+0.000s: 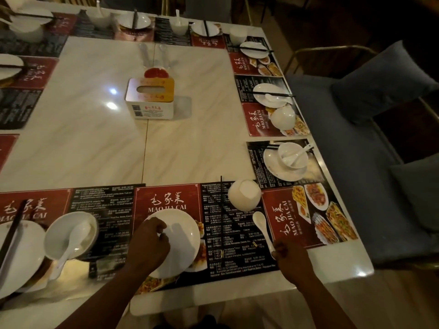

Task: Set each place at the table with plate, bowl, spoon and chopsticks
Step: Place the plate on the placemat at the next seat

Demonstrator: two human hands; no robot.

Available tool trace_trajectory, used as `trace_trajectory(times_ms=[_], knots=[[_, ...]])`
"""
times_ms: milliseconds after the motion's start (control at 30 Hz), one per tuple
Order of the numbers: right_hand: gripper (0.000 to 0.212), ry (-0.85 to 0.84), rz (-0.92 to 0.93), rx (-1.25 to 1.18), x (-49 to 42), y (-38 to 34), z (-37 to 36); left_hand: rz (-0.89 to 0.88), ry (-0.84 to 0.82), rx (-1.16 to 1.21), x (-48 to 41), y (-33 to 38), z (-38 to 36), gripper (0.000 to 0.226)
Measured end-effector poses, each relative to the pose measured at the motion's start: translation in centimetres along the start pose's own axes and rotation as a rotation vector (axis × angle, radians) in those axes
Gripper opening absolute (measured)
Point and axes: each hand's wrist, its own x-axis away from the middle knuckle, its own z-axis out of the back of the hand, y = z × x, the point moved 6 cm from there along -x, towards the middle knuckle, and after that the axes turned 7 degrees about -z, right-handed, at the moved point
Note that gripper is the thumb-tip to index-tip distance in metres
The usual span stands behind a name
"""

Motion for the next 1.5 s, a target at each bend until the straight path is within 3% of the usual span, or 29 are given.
trace_trajectory(times_ms=[300,500,700,833,1033,1267,1500], knots=[[0.019,-0.018,0.01,0.025,-0.9,-0.4,-2.2,0.267,0.194,0.093,1.6,-3.4,3.1,0.022],[0.018,0.15,0.286,0.179,0.7,-7.5,-2.7,0.393,0.209,0.151,3.4,-7.3,4.4,0.028],[0.019,-0.115,0.591,0.166,0.7,-19.7,-10.5,0.452,0.097,0.243,6.0,-6.9,3.6,0.021],[0.042,-0.191,0.664,0.335,-0.2,-23.2,-14.4,0.455,-0.007,0.368,7.3,-6.4,1.4,0.01],[0.04,-0.213,0.586,0.313,-0.8,-23.5,-15.3,0.557,-0.073,0.631,7.8,-6.4,0.1,0.029],[0.031,-0.208,0.265,-0.009,2.5,-17.3,-13.4,0.378,-0.029,0.339,4.6,-6.7,3.2,0.028],[0.016,-0.161,0.059,-0.168,4.0,-13.7,-14.5,0.231,-0.109,0.249,1.5,-6.3,3.1,0.037]])
